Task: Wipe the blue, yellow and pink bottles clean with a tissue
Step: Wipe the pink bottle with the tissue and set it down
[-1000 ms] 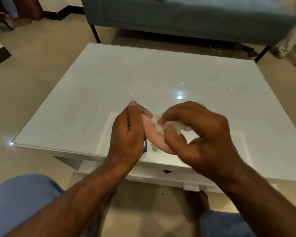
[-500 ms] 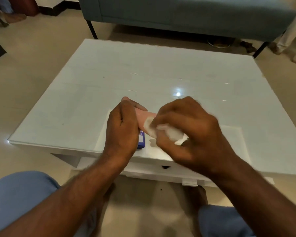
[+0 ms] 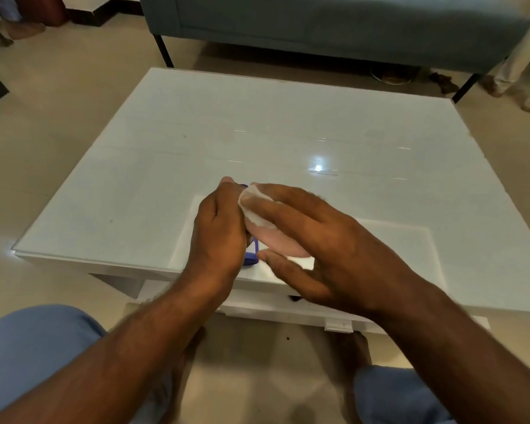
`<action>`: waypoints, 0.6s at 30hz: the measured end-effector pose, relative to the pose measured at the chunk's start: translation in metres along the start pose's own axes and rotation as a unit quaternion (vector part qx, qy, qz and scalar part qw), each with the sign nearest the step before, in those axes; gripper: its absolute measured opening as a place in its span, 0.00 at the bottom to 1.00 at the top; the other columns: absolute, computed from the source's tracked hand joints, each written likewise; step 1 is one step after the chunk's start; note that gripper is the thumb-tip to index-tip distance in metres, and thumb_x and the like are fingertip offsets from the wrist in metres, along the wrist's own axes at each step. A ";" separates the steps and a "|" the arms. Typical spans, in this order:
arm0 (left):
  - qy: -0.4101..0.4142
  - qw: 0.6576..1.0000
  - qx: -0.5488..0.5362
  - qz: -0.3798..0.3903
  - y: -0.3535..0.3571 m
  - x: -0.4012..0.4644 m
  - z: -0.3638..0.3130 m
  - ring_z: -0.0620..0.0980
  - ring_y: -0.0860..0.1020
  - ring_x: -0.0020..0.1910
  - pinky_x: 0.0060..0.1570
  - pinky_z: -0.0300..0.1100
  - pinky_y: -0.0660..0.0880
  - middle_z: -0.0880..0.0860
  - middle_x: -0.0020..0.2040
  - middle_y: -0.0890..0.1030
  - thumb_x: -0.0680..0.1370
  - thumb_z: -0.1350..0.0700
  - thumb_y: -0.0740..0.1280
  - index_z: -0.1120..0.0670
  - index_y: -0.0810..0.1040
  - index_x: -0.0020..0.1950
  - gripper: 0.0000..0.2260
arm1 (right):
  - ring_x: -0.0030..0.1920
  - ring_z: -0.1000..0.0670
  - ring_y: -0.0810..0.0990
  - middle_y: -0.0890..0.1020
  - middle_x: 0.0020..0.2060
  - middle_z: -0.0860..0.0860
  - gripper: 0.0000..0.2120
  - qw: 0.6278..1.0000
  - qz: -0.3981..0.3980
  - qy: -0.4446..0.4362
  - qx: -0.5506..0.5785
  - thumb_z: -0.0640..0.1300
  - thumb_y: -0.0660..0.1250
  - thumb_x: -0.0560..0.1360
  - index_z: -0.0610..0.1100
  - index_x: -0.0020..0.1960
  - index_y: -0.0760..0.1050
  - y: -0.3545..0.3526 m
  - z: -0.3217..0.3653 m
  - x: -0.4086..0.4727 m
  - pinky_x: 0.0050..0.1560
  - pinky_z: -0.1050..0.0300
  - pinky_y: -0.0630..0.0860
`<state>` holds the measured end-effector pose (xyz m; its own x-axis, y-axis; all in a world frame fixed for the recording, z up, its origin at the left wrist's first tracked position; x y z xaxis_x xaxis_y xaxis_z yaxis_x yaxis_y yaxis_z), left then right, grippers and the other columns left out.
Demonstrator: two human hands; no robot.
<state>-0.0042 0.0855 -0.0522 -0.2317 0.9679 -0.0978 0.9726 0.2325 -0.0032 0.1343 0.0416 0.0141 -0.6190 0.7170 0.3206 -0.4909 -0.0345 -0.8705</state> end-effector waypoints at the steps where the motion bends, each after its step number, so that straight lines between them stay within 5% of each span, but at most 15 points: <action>1: 0.002 1.000 0.004 0.011 0.002 -0.001 0.000 0.35 0.81 0.36 0.31 0.28 0.76 0.37 0.35 0.82 0.85 0.42 0.52 0.36 0.79 0.38 0.21 | 0.73 0.48 0.75 0.73 0.77 0.48 0.29 1.000 0.005 0.020 -0.001 0.50 0.69 0.83 0.45 0.81 0.67 0.001 -0.004 0.000 0.67 0.51 0.79; 5: 0.019 0.999 0.011 0.037 0.007 -0.004 -0.008 0.31 0.80 0.34 0.29 0.26 0.74 0.32 0.32 0.80 0.84 0.41 0.53 0.30 0.78 0.37 0.20 | 0.47 0.56 0.80 0.85 0.55 0.52 0.20 0.990 -0.069 0.115 0.042 0.54 0.67 0.82 0.45 0.69 0.79 -0.009 -0.018 -0.002 0.46 0.69 0.73; 7: 0.052 0.997 0.036 0.049 0.010 -0.006 -0.015 0.32 0.79 0.32 0.31 0.24 0.73 0.34 0.29 0.78 0.84 0.42 0.53 0.28 0.77 0.32 0.24 | 0.37 0.57 0.77 0.83 0.41 0.56 0.18 0.979 -0.103 0.166 0.056 0.58 0.67 0.80 0.46 0.58 0.83 -0.014 -0.028 -0.004 0.39 0.68 0.69; 10: 0.077 0.992 0.068 0.067 0.016 -0.010 -0.018 0.33 0.79 0.31 0.29 0.24 0.72 0.36 0.27 0.78 0.83 0.42 0.54 0.41 0.77 0.33 0.21 | 0.31 0.58 0.76 0.74 0.30 0.62 0.16 0.963 -0.160 0.212 0.045 0.64 0.68 0.76 0.52 0.44 0.79 -0.025 -0.039 -0.010 0.34 0.67 0.67; 13: 0.033 0.994 0.057 0.085 0.020 -0.013 -0.011 0.29 0.79 0.34 0.26 0.22 0.70 0.33 0.30 0.79 0.83 0.41 0.54 0.41 0.73 0.39 0.15 | 0.28 0.58 0.74 0.71 0.28 0.61 0.17 0.948 -0.229 0.219 0.024 0.66 0.71 0.75 0.54 0.39 0.73 -0.038 -0.039 -0.013 0.33 0.69 0.66; 18: -0.024 0.994 0.054 0.088 0.021 -0.013 0.002 0.34 0.80 0.33 0.27 0.25 0.72 0.50 0.40 0.80 0.83 0.39 0.53 0.47 0.78 0.49 0.18 | 0.43 0.59 0.75 0.79 0.43 0.57 0.12 0.954 -0.266 0.137 0.015 0.53 0.73 0.79 0.43 0.51 0.81 -0.036 -0.028 -0.009 0.44 0.74 0.71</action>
<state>0.0193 0.0775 -0.0527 -0.0595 0.9864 -0.1530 0.9949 0.0462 -0.0894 0.1748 0.0564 0.0324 -0.0960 0.7943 0.5999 -0.7106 0.3674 -0.6000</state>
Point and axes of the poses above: each hand's wrist, its own x-axis towards the middle knuckle, its own y-axis out of the palm, z = x × y, the point moved 8 cm from there along x, towards the middle knuckle
